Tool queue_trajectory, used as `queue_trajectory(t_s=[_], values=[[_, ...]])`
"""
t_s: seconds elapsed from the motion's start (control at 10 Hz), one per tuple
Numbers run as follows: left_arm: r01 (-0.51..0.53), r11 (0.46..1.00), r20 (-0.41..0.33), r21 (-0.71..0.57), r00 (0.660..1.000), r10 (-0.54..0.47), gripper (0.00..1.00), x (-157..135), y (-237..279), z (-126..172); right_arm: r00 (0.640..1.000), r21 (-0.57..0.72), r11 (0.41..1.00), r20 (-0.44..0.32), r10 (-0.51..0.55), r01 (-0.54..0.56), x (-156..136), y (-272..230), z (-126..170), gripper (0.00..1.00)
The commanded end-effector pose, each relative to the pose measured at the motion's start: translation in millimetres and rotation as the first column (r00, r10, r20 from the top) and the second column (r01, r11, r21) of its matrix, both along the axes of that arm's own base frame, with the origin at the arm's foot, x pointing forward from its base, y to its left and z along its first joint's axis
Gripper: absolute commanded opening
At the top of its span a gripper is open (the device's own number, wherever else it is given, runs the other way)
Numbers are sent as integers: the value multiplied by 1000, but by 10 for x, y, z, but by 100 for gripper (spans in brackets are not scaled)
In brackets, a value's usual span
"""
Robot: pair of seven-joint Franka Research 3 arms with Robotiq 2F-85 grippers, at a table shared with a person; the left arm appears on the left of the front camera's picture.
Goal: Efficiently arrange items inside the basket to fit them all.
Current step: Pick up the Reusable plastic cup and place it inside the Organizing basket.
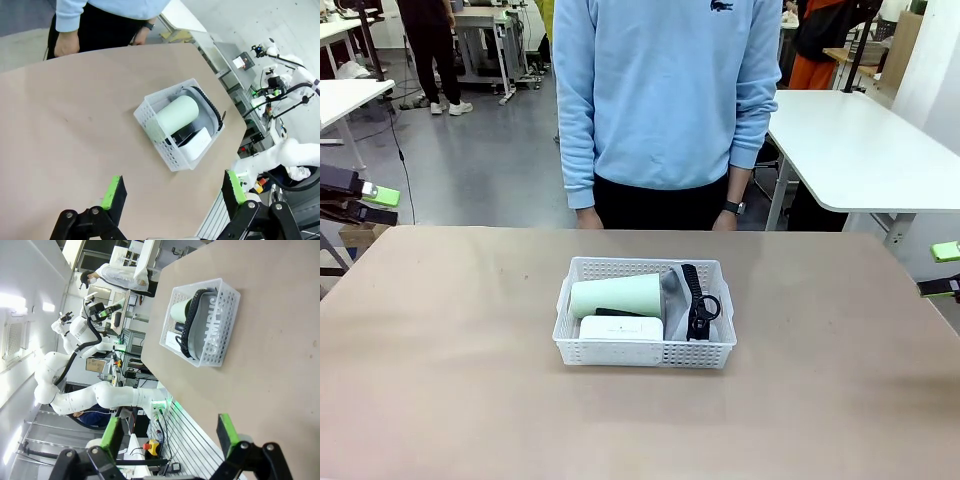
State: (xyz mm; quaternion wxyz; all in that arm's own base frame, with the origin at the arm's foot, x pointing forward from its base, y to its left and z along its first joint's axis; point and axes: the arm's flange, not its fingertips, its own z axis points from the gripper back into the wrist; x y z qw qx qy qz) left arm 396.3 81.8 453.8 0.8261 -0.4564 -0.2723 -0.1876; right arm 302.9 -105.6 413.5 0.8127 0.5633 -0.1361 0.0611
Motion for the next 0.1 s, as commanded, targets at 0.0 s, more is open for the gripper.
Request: queue_trajectory(t_s=[0.0], values=[[-3, 1000, -15, 2, 1000, 3, 100, -18, 50, 26, 1000, 4, 1000, 18, 7, -7, -9, -15, 11, 100]])
